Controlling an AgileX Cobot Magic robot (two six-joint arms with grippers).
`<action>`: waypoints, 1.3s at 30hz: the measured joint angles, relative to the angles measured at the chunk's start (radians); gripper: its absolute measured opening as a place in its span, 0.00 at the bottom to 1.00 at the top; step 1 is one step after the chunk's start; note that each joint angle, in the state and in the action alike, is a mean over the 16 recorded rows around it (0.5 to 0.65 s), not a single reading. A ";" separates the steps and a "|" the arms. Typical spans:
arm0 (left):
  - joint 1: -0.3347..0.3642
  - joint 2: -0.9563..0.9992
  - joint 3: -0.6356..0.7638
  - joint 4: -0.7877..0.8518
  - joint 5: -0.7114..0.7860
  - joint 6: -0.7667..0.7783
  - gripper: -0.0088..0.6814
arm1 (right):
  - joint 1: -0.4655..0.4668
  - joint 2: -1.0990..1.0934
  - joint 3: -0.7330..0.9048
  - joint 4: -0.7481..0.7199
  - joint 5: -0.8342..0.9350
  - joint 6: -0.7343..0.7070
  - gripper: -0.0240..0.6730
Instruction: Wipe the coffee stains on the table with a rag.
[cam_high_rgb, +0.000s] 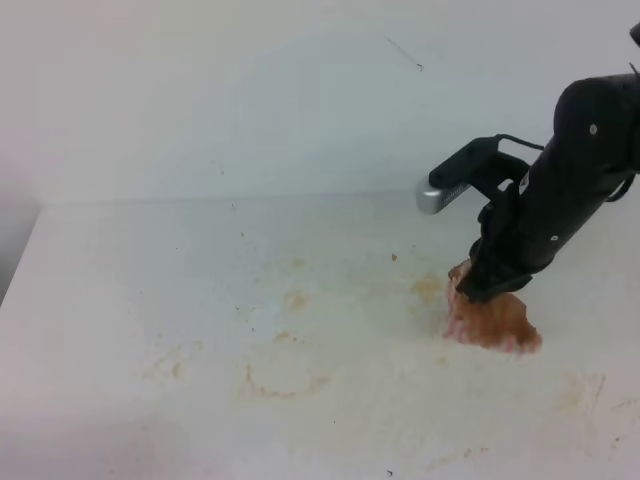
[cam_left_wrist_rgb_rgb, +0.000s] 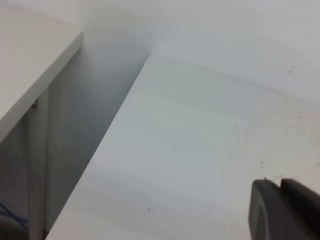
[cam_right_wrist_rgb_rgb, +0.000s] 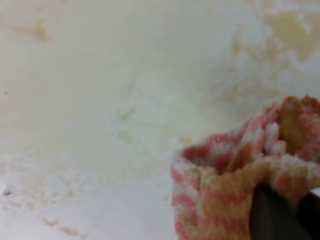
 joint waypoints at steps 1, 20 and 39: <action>0.000 0.000 0.000 0.000 0.000 0.000 0.01 | 0.000 0.000 0.015 -0.002 -0.017 0.000 0.16; 0.000 0.000 0.000 0.000 0.000 0.000 0.01 | 0.001 -0.150 0.060 0.059 0.026 -0.009 0.16; 0.000 0.000 0.000 0.000 0.000 0.000 0.01 | 0.030 -0.712 0.384 0.197 -0.175 -0.003 0.04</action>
